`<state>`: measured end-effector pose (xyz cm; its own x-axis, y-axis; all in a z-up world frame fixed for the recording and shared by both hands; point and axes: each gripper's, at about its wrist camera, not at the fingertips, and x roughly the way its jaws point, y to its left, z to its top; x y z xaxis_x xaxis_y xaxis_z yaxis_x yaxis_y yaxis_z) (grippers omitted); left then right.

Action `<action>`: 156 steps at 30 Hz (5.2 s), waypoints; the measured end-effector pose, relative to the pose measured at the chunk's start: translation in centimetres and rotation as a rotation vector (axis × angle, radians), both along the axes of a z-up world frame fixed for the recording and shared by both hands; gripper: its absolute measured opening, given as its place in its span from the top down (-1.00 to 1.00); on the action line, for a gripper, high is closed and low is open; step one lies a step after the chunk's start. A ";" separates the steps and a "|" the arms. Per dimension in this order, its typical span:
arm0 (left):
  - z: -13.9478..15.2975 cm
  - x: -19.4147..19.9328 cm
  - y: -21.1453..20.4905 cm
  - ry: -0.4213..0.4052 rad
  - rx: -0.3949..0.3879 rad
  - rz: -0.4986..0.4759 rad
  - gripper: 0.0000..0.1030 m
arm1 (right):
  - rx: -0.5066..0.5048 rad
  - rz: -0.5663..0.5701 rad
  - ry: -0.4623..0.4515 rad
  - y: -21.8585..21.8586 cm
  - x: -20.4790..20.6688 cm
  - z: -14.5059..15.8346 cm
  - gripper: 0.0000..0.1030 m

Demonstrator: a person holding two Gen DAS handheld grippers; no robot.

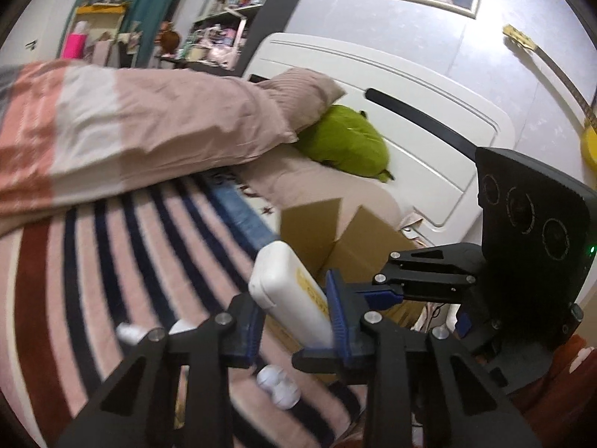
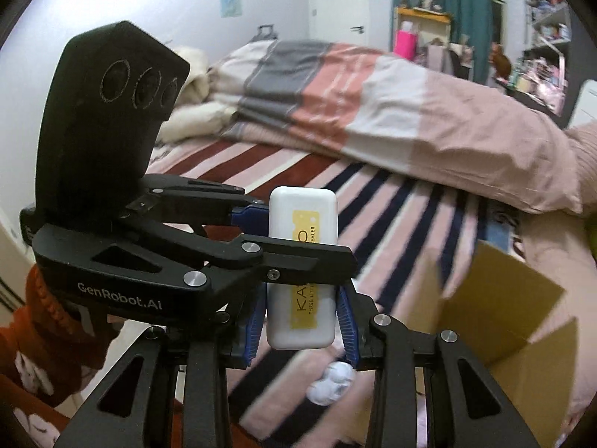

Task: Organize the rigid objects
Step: 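Lift the white bar into the cardboard box and release it, then grasp the gold lipstick tube with the right gripper, then move the gold tube into the cardboard box and open the right gripper, then grasp the white spray bottle with the right gripper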

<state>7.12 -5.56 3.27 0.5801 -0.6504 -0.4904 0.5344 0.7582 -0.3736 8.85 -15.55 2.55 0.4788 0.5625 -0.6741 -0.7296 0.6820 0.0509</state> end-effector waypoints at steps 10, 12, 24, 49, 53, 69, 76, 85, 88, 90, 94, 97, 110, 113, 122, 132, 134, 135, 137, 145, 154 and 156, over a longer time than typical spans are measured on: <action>-0.5 6.5 -9.6 0.196 0.050 -0.146 0.46 | 0.010 -0.152 0.124 -9.1 3.8 -0.8 0.40; -1.3 7.4 -10.8 0.239 0.081 -0.147 0.46 | 0.000 -0.162 0.156 -9.6 4.6 -1.7 0.40; -1.0 6.9 -11.5 0.212 0.196 -0.090 -0.38 | -0.083 -0.197 0.187 -9.6 4.2 -3.1 0.09; -4.3 -3.0 13.6 0.116 0.231 0.394 -0.56 | -0.095 0.105 0.136 11.5 -1.3 -5.3 -0.99; -7.1 -3.7 15.6 0.151 0.226 0.426 -0.56 | -0.119 0.046 0.247 13.0 0.5 -10.2 -0.74; -10.4 -3.2 15.7 0.201 0.188 0.398 -0.56 | -0.202 -0.083 0.300 12.4 4.3 -15.9 0.74; -9.3 -2.9 14.3 0.190 0.156 0.350 -0.56 | -0.149 -0.011 0.243 12.0 1.9 -12.7 0.74; -5.3 -2.3 10.0 0.122 0.038 0.223 -0.42 | -0.019 0.065 0.130 9.1 -1.5 -5.1 0.74; -3.7 -2.1 8.3 0.097 -0.003 0.162 0.04 | 0.012 0.045 0.096 7.0 -2.0 -3.1 0.74; -2.6 -1.8 6.6 0.077 -0.007 0.131 0.20 | 0.032 0.029 0.074 5.8 -2.0 -2.0 0.74; -0.6 -0.8 3.1 0.035 0.016 0.096 0.33 | 0.062 -0.013 0.038 2.1 -1.7 -0.3 0.74; 0.5 0.2 0.1 0.029 0.024 0.059 0.34 | 0.080 -0.051 0.031 -0.6 -1.1 0.3 0.74; -0.5 6.1 -11.8 0.164 0.154 -0.092 0.34 | 0.046 -0.224 0.162 -10.4 3.1 -1.3 0.74; -1.5 6.7 -13.0 0.202 0.199 -0.098 0.34 | 0.021 -0.244 0.197 -10.8 3.8 -2.4 0.74; -0.6 6.1 -12.8 0.163 0.228 -0.073 -0.41 | -0.041 -0.284 0.201 -10.8 4.2 -3.3 0.20; 1.9 3.4 -5.8 0.102 0.204 0.050 -0.42 | -0.027 -0.234 0.110 -8.0 2.0 -0.7 0.19; 2.5 2.5 -3.3 0.080 0.207 0.096 -0.43 | -0.039 -0.198 0.090 -6.2 1.2 0.0 0.19; 2.7 1.9 -1.9 0.069 0.213 0.122 -0.44 | -0.041 -0.179 0.084 -5.1 0.7 0.3 0.19; 2.7 1.0 0.3 0.057 0.219 0.158 -0.44 | -0.048 -0.148 0.073 -3.1 0.0 0.7 0.19; 0.5 -1.9 9.6 0.041 0.211 0.318 -0.56 | -0.085 0.012 0.121 6.6 -1.4 -1.8 0.17; -6.7 -2.7 15.8 0.121 0.195 0.404 -0.56 | -0.202 -0.053 0.151 13.1 4.1 -11.1 0.17; -7.9 -2.6 16.3 0.138 0.186 0.403 -0.56 | -0.232 -0.087 0.129 13.6 5.7 -12.8 0.17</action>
